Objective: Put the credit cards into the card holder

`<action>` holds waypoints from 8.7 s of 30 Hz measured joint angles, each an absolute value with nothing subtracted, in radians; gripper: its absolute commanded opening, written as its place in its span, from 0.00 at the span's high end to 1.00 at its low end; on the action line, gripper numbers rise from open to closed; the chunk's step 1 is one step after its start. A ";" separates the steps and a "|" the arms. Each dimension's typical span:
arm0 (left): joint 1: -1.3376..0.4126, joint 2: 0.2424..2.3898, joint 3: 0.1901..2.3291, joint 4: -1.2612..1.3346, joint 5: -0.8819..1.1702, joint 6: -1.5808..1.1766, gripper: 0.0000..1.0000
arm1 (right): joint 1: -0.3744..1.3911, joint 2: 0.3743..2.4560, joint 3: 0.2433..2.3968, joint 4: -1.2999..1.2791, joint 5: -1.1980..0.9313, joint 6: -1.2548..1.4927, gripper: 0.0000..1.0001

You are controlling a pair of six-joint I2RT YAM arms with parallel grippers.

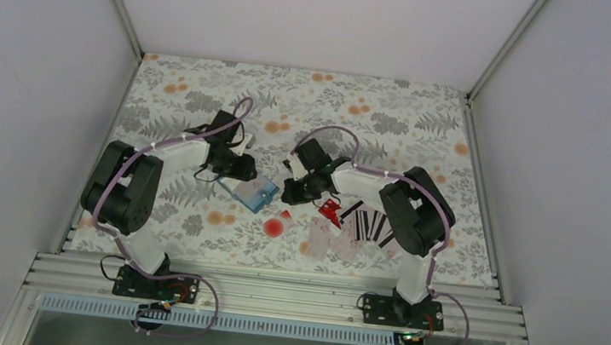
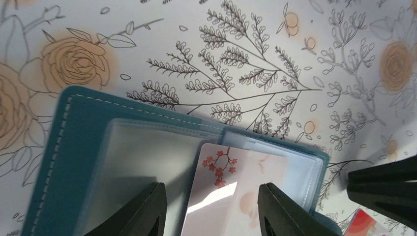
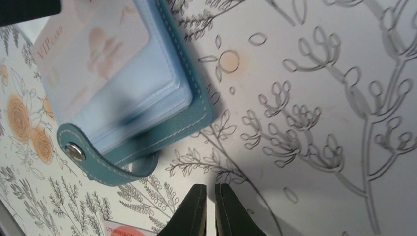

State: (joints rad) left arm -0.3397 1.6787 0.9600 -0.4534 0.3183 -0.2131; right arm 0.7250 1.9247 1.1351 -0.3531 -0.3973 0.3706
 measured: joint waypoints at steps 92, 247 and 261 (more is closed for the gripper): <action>-0.340 1.724 0.974 -0.545 0.546 -0.311 0.54 | 0.724 1.901 1.130 -0.314 -0.209 0.302 0.94; -0.337 1.652 0.846 -0.508 0.405 -0.243 0.81 | 0.651 2.086 1.328 -0.329 -0.691 0.347 0.55; -0.334 1.656 0.849 -0.510 0.414 -0.239 0.81 | 0.675 2.109 1.378 -0.376 -0.672 0.343 0.59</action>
State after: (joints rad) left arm -0.3336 1.6562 0.8486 -0.5102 0.4145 -0.2390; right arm 0.6754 2.1094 1.3777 -0.3756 -0.6716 0.3428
